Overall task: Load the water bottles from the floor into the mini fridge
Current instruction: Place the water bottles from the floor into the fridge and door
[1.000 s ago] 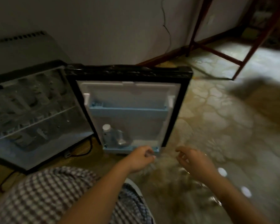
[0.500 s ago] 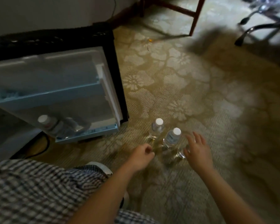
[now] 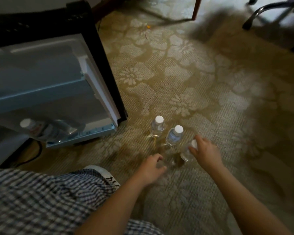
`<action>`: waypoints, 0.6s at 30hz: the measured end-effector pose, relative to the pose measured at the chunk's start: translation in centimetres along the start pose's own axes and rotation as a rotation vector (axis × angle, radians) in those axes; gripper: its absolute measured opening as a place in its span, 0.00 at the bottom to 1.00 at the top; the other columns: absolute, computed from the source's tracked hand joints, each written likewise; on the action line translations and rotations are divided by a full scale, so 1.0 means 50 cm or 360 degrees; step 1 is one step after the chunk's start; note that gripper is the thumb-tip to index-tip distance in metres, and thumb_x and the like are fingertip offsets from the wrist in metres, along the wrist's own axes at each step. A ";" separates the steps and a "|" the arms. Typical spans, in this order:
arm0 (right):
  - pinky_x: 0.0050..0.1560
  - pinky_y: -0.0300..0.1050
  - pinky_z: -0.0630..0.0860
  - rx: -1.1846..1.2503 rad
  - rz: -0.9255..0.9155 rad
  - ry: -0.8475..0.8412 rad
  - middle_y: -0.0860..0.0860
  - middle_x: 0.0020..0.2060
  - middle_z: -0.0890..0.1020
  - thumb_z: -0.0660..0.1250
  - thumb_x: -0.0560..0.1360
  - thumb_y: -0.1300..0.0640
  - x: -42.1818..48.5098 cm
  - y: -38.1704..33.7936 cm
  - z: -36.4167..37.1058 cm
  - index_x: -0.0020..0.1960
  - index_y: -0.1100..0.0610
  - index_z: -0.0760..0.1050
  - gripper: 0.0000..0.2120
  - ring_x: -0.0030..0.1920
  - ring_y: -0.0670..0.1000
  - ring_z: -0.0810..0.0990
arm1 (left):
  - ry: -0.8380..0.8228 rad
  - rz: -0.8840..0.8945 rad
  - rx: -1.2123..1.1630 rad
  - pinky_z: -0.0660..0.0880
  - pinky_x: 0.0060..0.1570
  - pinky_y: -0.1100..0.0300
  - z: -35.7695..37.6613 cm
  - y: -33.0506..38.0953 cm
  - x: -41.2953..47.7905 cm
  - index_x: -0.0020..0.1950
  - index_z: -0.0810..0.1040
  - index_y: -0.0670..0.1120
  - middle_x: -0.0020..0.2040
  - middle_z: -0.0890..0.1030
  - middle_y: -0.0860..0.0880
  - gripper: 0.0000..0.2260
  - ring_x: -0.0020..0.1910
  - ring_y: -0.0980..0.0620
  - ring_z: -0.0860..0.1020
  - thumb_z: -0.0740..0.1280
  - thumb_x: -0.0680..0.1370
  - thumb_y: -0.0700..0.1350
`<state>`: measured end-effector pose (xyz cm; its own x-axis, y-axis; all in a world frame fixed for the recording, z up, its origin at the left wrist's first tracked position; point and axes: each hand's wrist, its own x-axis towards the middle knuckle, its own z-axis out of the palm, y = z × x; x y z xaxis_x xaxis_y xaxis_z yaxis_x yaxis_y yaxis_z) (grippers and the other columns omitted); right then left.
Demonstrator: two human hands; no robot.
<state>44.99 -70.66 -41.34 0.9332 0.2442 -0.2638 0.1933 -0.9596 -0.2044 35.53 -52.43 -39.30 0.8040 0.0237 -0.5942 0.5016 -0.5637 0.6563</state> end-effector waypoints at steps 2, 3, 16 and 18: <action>0.39 0.42 0.64 0.0091 -0.0014 0.0048 0.56 0.50 0.81 0.64 0.76 0.47 -0.016 -0.028 -0.027 0.57 0.58 0.71 0.16 0.47 0.57 0.79 | -0.0017 -0.0016 -0.0025 0.67 0.58 0.65 -0.016 -0.010 -0.001 0.67 0.70 0.44 0.65 0.73 0.46 0.19 0.64 0.51 0.72 0.64 0.77 0.46; 0.39 0.41 0.64 0.0127 -0.0030 0.0063 0.55 0.48 0.82 0.64 0.75 0.47 -0.024 -0.044 -0.041 0.56 0.57 0.72 0.16 0.47 0.57 0.80 | -0.0038 -0.0024 -0.0054 0.68 0.60 0.63 -0.024 -0.014 -0.001 0.67 0.70 0.44 0.65 0.73 0.46 0.19 0.63 0.51 0.72 0.65 0.77 0.46; 0.33 0.46 0.69 0.0627 -0.0838 0.0023 0.47 0.33 0.77 0.69 0.71 0.47 -0.053 -0.311 -0.205 0.44 0.53 0.73 0.11 0.34 0.49 0.75 | 0.0059 0.0332 -0.0232 0.66 0.59 0.64 -0.223 -0.019 -0.095 0.70 0.62 0.55 0.61 0.70 0.59 0.35 0.62 0.61 0.68 0.76 0.68 0.45; 0.30 0.43 0.66 0.0645 -0.0944 0.0088 0.44 0.29 0.73 0.69 0.71 0.46 -0.049 -0.364 -0.230 0.41 0.51 0.70 0.11 0.30 0.44 0.71 | 0.0136 0.0395 -0.0290 0.68 0.63 0.60 -0.277 -0.031 -0.114 0.68 0.64 0.57 0.64 0.71 0.58 0.34 0.64 0.59 0.69 0.77 0.67 0.46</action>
<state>42.69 -55.41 -26.15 0.7220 0.6904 0.0457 0.5545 -0.5380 -0.6349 34.60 -40.28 -30.50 0.9291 -0.0226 -0.3692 0.3293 -0.4041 0.8534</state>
